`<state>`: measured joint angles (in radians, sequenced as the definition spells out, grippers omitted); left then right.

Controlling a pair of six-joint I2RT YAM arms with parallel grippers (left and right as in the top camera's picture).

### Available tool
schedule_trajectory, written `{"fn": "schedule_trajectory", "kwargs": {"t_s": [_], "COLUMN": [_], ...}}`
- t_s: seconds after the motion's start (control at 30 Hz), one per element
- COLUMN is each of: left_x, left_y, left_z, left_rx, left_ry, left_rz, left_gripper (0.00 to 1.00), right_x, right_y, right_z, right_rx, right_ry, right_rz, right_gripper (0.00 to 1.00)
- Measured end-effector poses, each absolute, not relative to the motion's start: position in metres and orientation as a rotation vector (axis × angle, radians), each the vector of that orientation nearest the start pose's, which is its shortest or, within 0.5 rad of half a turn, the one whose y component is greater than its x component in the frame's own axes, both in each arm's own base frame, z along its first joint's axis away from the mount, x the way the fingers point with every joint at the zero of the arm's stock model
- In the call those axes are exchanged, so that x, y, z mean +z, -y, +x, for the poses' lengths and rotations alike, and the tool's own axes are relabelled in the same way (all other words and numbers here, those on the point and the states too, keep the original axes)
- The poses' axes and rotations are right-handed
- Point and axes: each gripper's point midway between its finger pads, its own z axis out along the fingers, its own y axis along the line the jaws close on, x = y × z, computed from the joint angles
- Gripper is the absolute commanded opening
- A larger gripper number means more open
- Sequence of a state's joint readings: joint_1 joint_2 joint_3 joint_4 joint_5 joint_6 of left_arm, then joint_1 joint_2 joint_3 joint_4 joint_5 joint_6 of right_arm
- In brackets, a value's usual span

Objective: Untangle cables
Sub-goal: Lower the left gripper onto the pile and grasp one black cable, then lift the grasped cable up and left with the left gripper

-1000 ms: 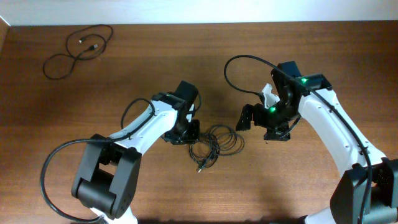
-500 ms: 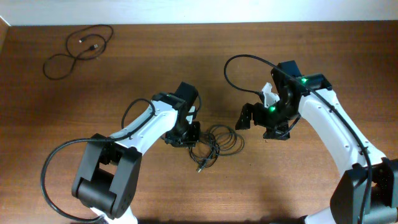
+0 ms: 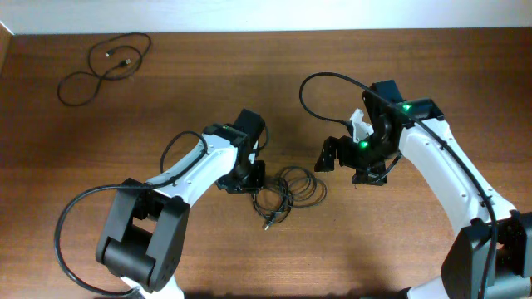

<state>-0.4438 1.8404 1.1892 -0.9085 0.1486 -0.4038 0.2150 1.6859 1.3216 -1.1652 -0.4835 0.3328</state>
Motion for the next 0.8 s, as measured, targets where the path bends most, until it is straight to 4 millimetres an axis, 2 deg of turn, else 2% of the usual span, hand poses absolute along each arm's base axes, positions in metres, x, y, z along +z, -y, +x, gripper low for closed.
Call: {"fn": "schedule_trajectory", "kwargs": {"t_s": [0.17, 0.33, 0.43, 0.53, 0.57, 0.73, 0.8], "left_x": [0.023, 0.019, 0.011, 0.011, 0.011, 0.014, 0.026], "left_y": [0.159, 0.159, 0.157, 0.162, 0.165, 0.171, 0.179], "left_z": [0.287, 0.281, 0.271, 0.274, 0.276, 0.273, 0.27], "left_rx": [-0.196, -0.202, -0.207, -0.237, -0.262, -0.327, -0.391], "left_ry": [-3.163, -3.181, -3.209, -3.192, -3.184, -3.197, -3.221], "left_rz": [0.062, 0.06, 0.059, 0.065, 0.06, 0.077, 0.126], "left_gripper": [0.21, 0.22, 0.17, 0.02, 0.0, 0.0, 0.0], "right_x": [0.118, 0.118, 0.118, 0.118, 0.118, 0.118, 0.117], "right_y": [-0.143, -0.143, -0.143, -0.143, -0.143, -0.142, -0.146], "right_z": [0.288, 0.288, 0.289, 0.289, 0.288, 0.284, 0.281], "right_rx": [0.746, 0.747, 0.747, 0.747, 0.746, 0.743, 0.737], "right_ry": [-3.131, -3.128, -3.125, -3.126, -3.128, -3.146, -3.158], "right_rz": [0.167, 0.165, 0.165, 0.165, 0.165, 0.17, 0.15], "right_gripper": [0.98, 0.98, 0.98, 0.98, 0.98, 0.98, 0.98]}}
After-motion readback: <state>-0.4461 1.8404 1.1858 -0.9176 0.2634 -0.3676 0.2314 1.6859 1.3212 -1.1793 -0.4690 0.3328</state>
